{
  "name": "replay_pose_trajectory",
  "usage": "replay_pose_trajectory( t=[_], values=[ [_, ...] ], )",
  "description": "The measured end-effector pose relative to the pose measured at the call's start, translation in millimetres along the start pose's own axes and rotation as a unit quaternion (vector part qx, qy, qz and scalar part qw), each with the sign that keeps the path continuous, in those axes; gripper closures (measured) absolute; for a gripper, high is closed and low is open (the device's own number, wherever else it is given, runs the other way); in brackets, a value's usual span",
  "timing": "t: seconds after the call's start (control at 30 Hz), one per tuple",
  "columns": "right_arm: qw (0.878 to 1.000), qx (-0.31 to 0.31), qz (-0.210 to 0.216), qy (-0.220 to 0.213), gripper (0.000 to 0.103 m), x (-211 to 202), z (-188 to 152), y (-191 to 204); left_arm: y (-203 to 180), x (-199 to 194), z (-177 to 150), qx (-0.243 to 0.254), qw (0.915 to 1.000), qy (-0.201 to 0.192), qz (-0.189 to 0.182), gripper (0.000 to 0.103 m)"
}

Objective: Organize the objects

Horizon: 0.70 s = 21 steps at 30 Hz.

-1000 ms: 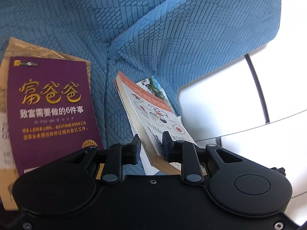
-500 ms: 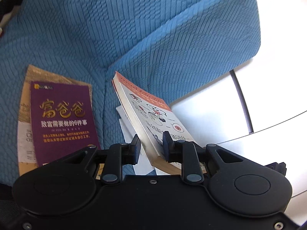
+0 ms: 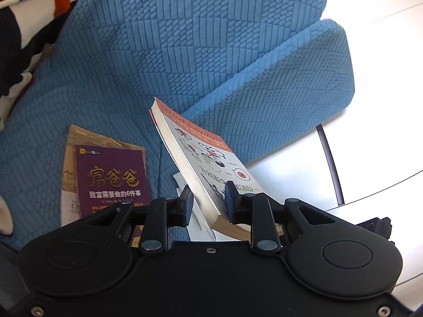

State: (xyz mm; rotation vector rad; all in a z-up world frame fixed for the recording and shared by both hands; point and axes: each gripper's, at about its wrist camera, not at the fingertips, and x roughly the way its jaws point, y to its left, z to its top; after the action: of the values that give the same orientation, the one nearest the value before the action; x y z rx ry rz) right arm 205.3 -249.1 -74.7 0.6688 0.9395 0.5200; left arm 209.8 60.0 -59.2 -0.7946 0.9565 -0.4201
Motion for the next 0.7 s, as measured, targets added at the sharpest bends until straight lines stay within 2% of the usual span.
replay_pose_trajectory(
  t=[0.27,0.7],
  values=[
    [0.999,-0.020,0.003,0.031,0.073,21.4,-5.0,6.5,26.3,-6.1,-5.7,-0.022,0.9997,-0.007,0.004,0.079],
    [0.997,-0.044,0.008,0.057,0.073,52.2,-19.8,-18.0,67.0,12.6,-25.4,-0.056,0.9982,-0.010,0.016,0.079]
  ],
)
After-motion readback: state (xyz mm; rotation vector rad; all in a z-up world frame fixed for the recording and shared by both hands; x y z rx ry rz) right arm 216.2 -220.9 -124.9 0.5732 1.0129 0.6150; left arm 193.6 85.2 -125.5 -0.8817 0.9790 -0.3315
